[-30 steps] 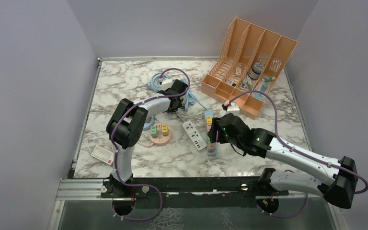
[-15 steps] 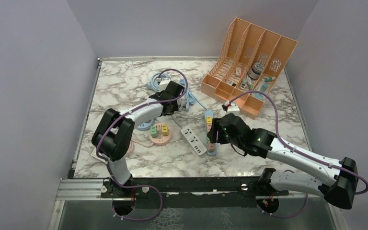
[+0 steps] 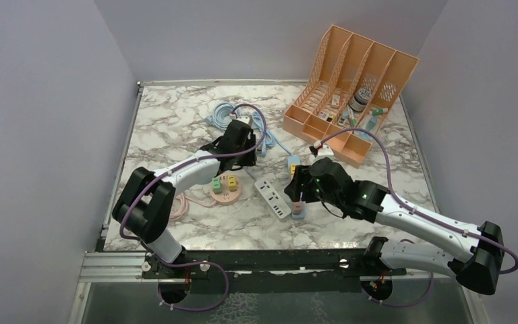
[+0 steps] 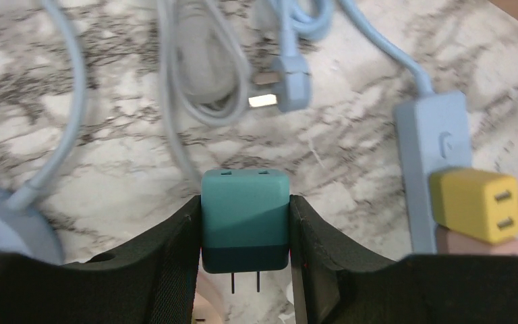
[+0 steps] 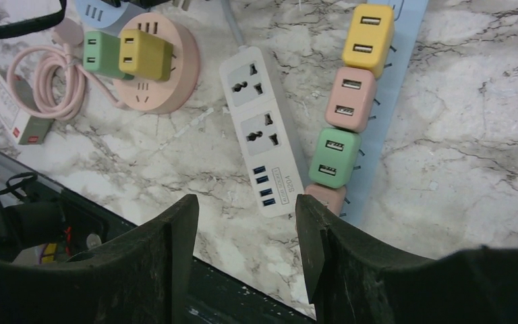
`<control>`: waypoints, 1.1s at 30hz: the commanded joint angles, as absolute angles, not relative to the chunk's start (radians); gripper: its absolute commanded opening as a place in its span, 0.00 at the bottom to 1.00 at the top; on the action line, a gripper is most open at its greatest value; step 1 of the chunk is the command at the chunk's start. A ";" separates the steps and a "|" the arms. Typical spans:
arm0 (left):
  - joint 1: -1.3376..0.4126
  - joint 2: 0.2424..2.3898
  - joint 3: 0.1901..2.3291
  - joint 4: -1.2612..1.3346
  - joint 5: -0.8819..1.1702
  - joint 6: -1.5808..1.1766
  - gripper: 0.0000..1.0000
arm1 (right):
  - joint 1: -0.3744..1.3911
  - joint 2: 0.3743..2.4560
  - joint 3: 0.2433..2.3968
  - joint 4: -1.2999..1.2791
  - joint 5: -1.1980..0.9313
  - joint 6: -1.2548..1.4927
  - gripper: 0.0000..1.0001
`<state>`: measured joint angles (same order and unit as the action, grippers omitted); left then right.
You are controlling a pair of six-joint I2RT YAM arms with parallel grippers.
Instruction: Insert the plug
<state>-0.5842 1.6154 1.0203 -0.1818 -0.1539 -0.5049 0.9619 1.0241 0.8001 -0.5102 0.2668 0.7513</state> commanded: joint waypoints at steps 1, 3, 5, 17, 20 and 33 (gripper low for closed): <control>-0.601 1.521 0.977 0.013 0.167 -0.343 0.36 | 0.963 1.021 0.850 -0.459 0.202 0.806 0.55; -0.616 1.493 0.935 0.093 0.266 -0.287 0.34 | 0.963 1.024 0.860 -0.469 0.206 0.847 0.54; -0.627 1.459 0.878 0.192 0.344 -0.229 0.32 | 0.963 1.014 0.862 -0.477 0.221 0.886 0.54; -0.658 1.325 0.801 0.400 0.731 -0.030 0.28 | 0.963 0.856 0.818 -0.464 0.289 1.147 0.53; -0.661 1.307 0.793 0.401 0.792 0.014 0.27 | 0.963 0.848 0.841 -0.502 0.319 1.200 0.52; -0.674 1.297 0.783 0.396 0.974 0.008 0.27 | 0.963 0.889 0.844 -0.480 0.325 1.252 0.48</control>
